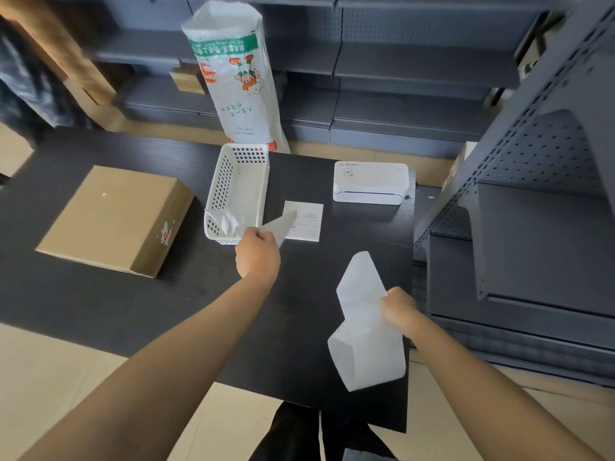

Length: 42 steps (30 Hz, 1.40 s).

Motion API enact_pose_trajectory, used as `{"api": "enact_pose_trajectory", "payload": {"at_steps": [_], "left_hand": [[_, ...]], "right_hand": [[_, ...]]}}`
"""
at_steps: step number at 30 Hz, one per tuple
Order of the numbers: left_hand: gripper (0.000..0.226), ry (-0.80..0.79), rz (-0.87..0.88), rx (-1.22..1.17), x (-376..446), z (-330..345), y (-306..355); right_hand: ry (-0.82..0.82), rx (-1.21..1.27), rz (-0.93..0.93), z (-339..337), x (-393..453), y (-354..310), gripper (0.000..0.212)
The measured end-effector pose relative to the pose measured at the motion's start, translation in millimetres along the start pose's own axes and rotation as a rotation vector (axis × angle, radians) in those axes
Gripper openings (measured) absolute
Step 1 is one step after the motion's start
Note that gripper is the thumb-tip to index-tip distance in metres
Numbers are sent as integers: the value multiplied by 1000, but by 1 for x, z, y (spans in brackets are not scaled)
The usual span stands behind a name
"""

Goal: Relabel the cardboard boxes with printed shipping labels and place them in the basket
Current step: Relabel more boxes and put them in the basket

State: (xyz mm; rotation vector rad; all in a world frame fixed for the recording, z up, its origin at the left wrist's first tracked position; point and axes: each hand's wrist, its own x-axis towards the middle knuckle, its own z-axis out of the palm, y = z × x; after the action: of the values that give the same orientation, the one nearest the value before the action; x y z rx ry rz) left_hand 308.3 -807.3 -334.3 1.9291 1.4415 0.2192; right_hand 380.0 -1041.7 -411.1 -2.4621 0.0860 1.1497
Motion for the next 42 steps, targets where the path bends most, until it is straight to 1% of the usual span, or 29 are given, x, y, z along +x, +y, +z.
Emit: {"api": "enact_pose_trajectory", "payload": {"at_steps": [1,2,3,5,6,7,8,9,10,11,13,14,15,17,20,22,24,26,29,31,34,37,39,41,42], "left_hand": [[21,2,32,-4,-1,-1,0],[21,3,76,1,-3,-3,1],[20,2,124,14,-6,-4,1],[18,-8,215,43,-11,-6,2],[17,-16,254,51,-14,-7,4],[17,-27,288,56,-16,-8,5],[18,-44,317,59,-18,-9,7],[18,-67,342,58,-20,-10,9],[20,-101,368,54,-23,-11,11],[22,-140,401,51,-25,-11,13],[23,-217,503,72,-33,-12,14],[23,-257,566,103,-37,-13,14],[22,-298,632,151,-41,-14,14],[25,-359,751,255,-46,-17,11],[29,-411,866,333,-46,-25,6],[34,-433,912,433,-45,-34,0],[38,-425,926,556,-40,-44,-8],[39,-376,903,640,-32,-56,-16],[38,-276,780,633,-14,-79,-26],[37,-222,734,648,0,-96,-35],[39,-161,694,697,25,-125,-53],[39,-142,657,721,52,-157,-77],[39,-156,650,742,71,-183,-95],[38,-156,665,773,75,-192,-94],[37,-144,657,781,102,-226,-121]], "right_hand": [[-11,-62,-12,0,-2,-2,12],[-11,-127,-17,1,-4,-4,15],[15,-196,-18,1,-8,-7,24],[175,-371,-35,-1,-17,-16,37],[257,-434,-81,-3,-22,-25,40],[298,-434,-153,-5,-26,-36,40],[289,-365,-233,-8,-30,-51,37],[233,-230,-294,-12,-36,-68,35],[152,-68,-314,-15,-40,-87,37],[70,126,-293,-17,-45,-105,40],[-80,522,-191,-19,-52,-134,45],[-117,637,-152,-19,-55,-143,47],[-117,690,-137,-19,-57,-149,46],[-47,698,-141,-19,-56,-151,39],[22,620,-152,-19,-52,-145,25],[69,536,-161,-18,-50,-140,26],[121,457,-182,-17,-49,-136,28],[127,459,-188,-15,-47,-137,29],[44,594,-177,-5,-51,-147,31],[-5,640,-177,7,-58,-158,31],[-75,684,-184,34,-74,-183,29],[-116,665,-213,63,-92,-213,22],[-121,662,-208,87,-103,-239,27],[-139,685,-192,89,-110,-245,32],[-136,670,-202,125,-121,-278,32]]}}
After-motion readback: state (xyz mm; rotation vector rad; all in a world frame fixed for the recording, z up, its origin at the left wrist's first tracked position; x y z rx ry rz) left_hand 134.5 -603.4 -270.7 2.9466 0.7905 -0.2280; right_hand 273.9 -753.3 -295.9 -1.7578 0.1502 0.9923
